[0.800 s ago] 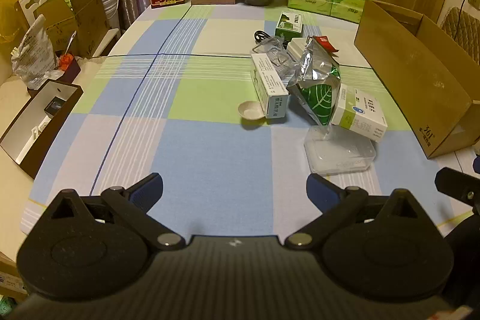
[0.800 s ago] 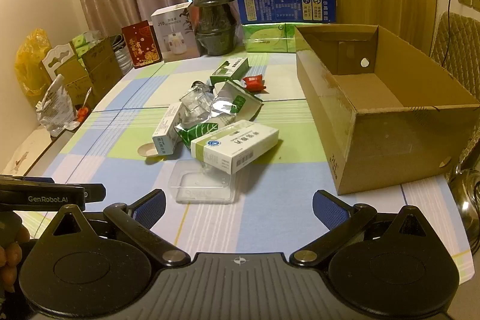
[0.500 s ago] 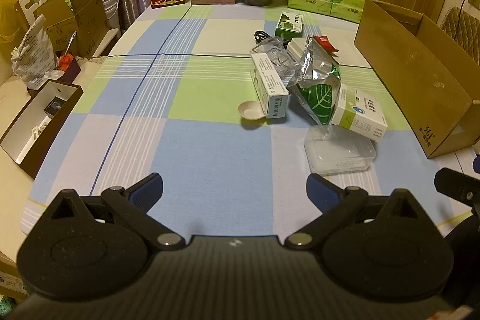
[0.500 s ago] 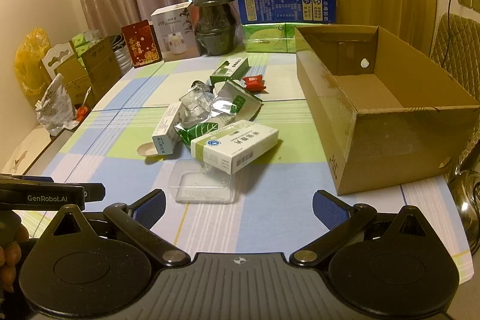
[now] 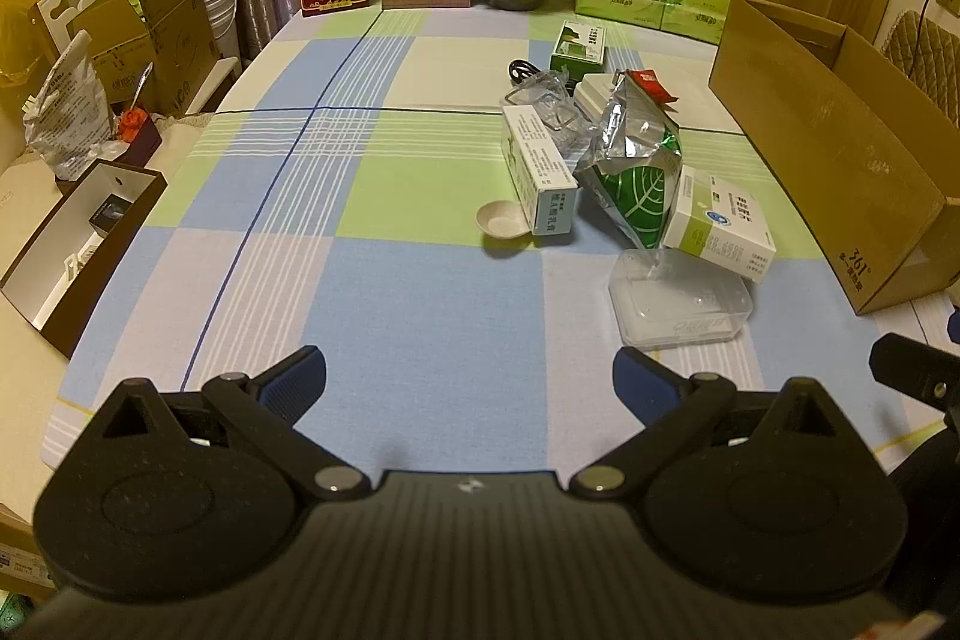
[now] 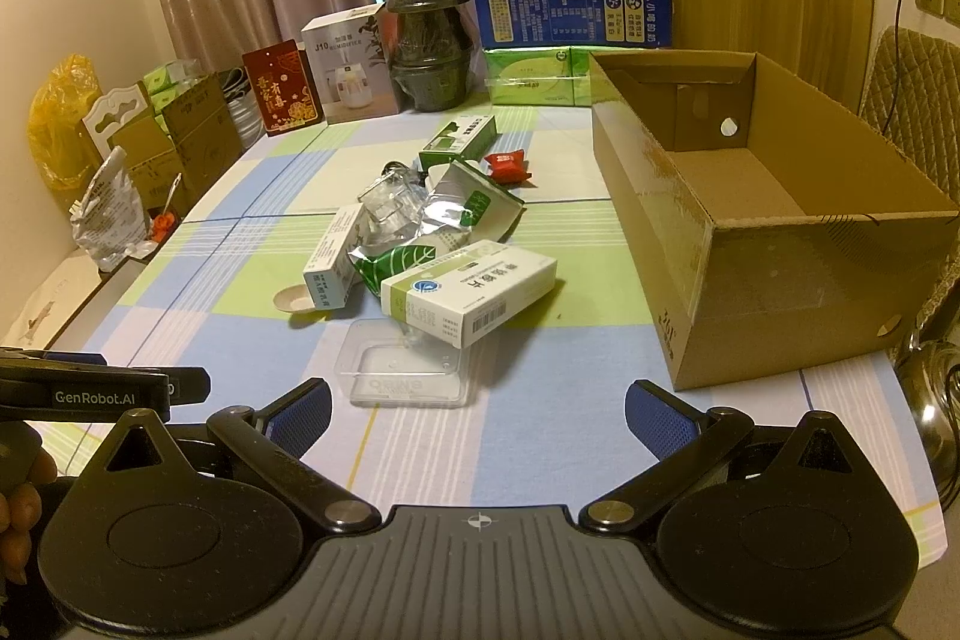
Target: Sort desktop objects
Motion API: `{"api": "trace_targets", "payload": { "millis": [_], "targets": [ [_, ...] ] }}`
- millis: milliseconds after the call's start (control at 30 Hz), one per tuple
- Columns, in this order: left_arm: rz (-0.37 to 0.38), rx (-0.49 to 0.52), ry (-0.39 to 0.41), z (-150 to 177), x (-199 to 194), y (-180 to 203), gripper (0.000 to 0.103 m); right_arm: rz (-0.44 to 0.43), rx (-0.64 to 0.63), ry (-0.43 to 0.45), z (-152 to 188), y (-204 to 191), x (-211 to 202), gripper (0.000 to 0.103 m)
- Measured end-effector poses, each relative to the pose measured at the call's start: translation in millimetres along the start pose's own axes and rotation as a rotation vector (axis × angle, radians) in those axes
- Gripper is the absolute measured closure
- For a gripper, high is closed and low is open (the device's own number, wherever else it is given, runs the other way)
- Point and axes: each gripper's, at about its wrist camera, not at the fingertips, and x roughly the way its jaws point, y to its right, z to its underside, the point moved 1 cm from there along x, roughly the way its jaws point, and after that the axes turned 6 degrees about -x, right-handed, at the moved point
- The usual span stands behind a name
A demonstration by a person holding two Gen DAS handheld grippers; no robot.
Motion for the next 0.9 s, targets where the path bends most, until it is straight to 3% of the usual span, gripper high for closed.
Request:
{"api": "trace_targets", "payload": {
  "millis": [633, 800, 900],
  "targets": [
    [0.000, -0.004, -0.001, -0.3, -0.2, 0.0, 0.003, -0.002, 0.000, 0.000, 0.2, 0.8, 0.9, 0.002],
    [0.049, -0.052, -0.004, -0.3, -1.6, -11.2, 0.003, -0.024, -0.005, -0.029, -2.5, 2.4, 1.8, 0.002],
    [0.081, -0.064, -0.006, -2.8, -4.6, -21.0, 0.003, -0.029, -0.047, 0.007, -3.6, -3.7, -5.1, 0.002]
  ]
}}
